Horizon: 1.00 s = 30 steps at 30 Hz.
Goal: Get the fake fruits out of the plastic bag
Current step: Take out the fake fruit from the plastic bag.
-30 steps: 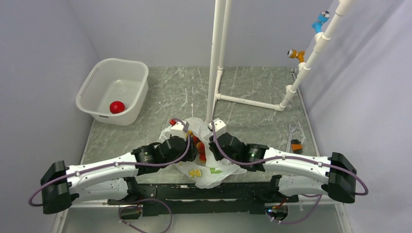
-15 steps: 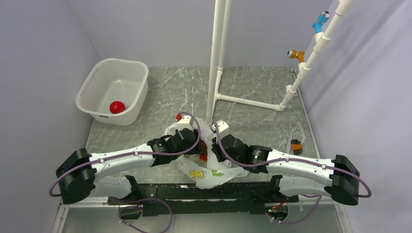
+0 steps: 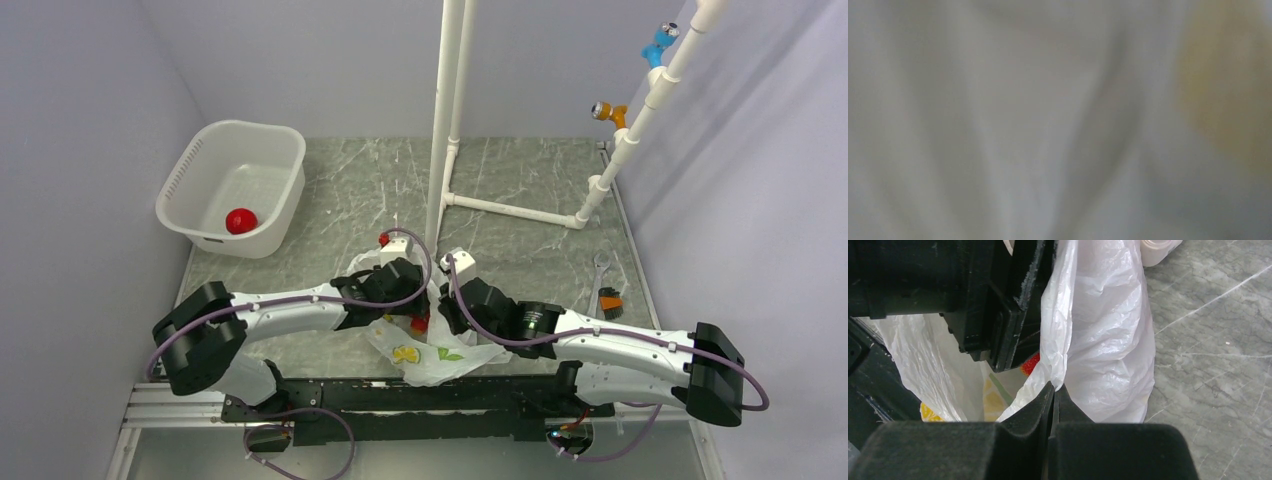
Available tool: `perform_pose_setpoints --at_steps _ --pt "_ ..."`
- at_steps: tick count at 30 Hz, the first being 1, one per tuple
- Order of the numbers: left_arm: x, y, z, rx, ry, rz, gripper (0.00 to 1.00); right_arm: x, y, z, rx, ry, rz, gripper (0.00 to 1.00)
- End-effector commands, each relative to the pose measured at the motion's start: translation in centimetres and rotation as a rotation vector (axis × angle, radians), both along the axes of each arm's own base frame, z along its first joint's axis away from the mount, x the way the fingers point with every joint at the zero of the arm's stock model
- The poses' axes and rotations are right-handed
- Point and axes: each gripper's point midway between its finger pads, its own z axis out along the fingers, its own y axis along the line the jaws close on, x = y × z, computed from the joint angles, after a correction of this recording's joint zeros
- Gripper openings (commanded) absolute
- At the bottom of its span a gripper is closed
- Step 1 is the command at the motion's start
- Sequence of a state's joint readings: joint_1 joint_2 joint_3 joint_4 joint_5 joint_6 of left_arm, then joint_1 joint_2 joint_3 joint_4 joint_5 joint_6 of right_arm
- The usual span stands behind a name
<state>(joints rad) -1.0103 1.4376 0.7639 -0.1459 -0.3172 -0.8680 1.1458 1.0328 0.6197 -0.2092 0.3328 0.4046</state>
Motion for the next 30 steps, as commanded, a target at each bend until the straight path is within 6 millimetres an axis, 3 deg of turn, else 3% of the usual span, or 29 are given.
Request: perform_pose_setpoints --at_steps 1,7,15,25,30 --pt "1.4 -2.1 1.5 -0.046 -0.041 -0.028 0.61 0.4 -0.2 0.3 0.025 -0.015 -0.029 0.00" --pt "1.6 -2.2 1.5 -0.041 -0.033 -0.044 0.45 0.4 -0.5 -0.2 0.016 -0.009 -0.041 0.00" --pt "-0.5 -1.4 5.6 -0.091 -0.056 -0.132 0.18 1.2 -1.3 -0.6 -0.018 -0.020 -0.107 0.00" --pt "-5.4 -1.4 9.0 -0.193 -0.056 -0.307 0.16 3.3 -2.3 2.2 -0.033 -0.091 -0.234 0.00" --pt "-6.2 -1.8 13.3 -0.219 -0.128 -0.344 0.15 3.7 -2.2 2.3 -0.060 -0.097 -0.232 0.00"
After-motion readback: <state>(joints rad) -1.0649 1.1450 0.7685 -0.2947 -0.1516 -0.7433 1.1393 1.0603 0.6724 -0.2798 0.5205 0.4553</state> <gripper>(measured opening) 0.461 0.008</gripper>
